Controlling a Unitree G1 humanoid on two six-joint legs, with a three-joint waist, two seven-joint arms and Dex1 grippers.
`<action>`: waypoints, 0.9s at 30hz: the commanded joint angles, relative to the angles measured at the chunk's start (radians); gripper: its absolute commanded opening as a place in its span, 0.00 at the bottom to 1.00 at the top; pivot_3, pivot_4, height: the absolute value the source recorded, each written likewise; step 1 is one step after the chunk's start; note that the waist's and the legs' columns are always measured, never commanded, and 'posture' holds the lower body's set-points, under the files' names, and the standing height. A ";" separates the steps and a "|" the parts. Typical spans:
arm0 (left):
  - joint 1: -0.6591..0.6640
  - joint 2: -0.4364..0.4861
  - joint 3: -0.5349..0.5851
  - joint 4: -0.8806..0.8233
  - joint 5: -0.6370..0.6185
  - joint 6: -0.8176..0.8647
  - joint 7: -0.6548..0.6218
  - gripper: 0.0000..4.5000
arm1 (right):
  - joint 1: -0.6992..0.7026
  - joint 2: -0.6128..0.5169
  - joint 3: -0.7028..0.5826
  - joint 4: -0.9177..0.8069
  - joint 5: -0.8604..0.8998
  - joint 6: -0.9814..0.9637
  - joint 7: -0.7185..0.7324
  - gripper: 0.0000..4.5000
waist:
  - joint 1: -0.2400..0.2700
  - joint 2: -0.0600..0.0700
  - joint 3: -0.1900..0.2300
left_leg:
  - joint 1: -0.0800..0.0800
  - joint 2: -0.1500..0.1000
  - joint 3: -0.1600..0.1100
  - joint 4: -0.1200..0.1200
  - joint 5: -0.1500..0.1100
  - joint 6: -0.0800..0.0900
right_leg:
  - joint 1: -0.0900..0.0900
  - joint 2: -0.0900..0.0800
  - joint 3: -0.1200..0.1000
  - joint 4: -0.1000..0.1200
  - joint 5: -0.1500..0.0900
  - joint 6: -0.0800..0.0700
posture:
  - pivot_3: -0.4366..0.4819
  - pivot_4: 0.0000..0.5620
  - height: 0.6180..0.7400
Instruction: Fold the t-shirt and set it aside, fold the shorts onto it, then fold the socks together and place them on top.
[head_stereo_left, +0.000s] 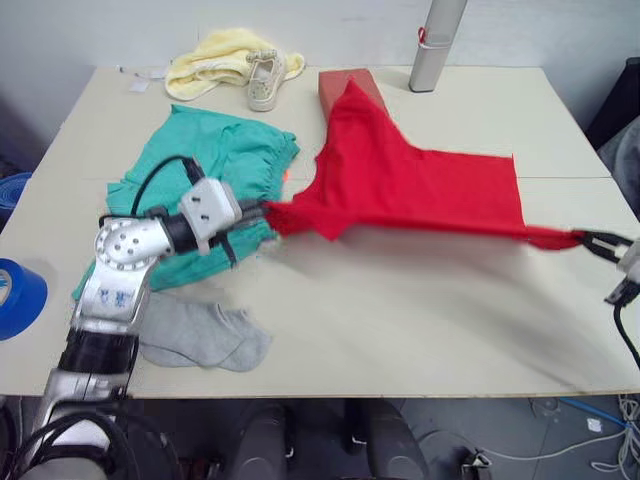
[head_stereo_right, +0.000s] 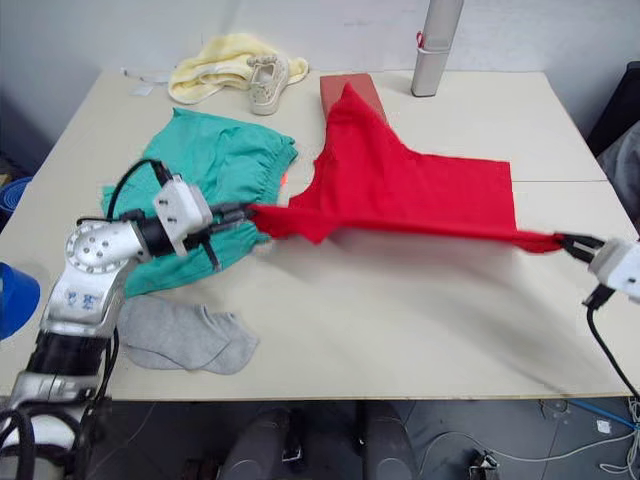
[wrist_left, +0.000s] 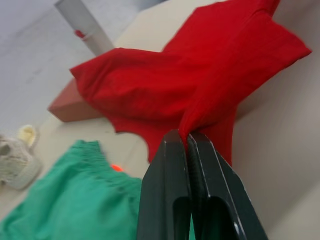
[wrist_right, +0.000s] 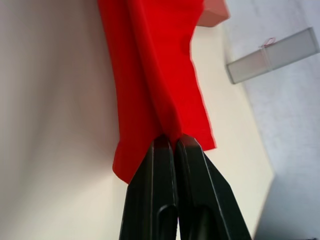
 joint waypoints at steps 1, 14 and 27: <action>0.092 0.070 -0.018 -0.168 -0.031 0.146 -0.055 0.00 | 0.067 -0.023 -0.054 0.001 0.062 -0.012 0.050 0.01 | 0.001 0.000 0.000 | 0.005 0.000 0.001 -0.001 0.000 -0.001 | 0.004 0.000 0.001 0.000 0.000 -0.001 | 0.48 0.27 1.00; 0.242 0.201 -0.073 -0.361 -0.156 0.367 -0.245 0.00 | 0.272 0.001 -0.083 -0.105 0.098 -0.008 0.069 0.01 | -0.001 0.001 -0.001 | 0.020 0.007 0.002 -0.003 -0.006 -0.007 | 0.015 0.000 0.003 0.000 -0.006 -0.009 | 0.48 0.27 1.00; 0.306 0.232 -0.134 -0.463 -0.203 0.476 -0.269 0.00 | 0.611 0.041 -0.122 -0.352 0.080 0.105 -0.002 0.01 | 0.001 0.003 -0.001 | 0.022 0.010 0.002 -0.003 -0.007 -0.008 | 0.016 0.003 0.004 0.001 -0.007 -0.011 | 0.48 0.27 1.00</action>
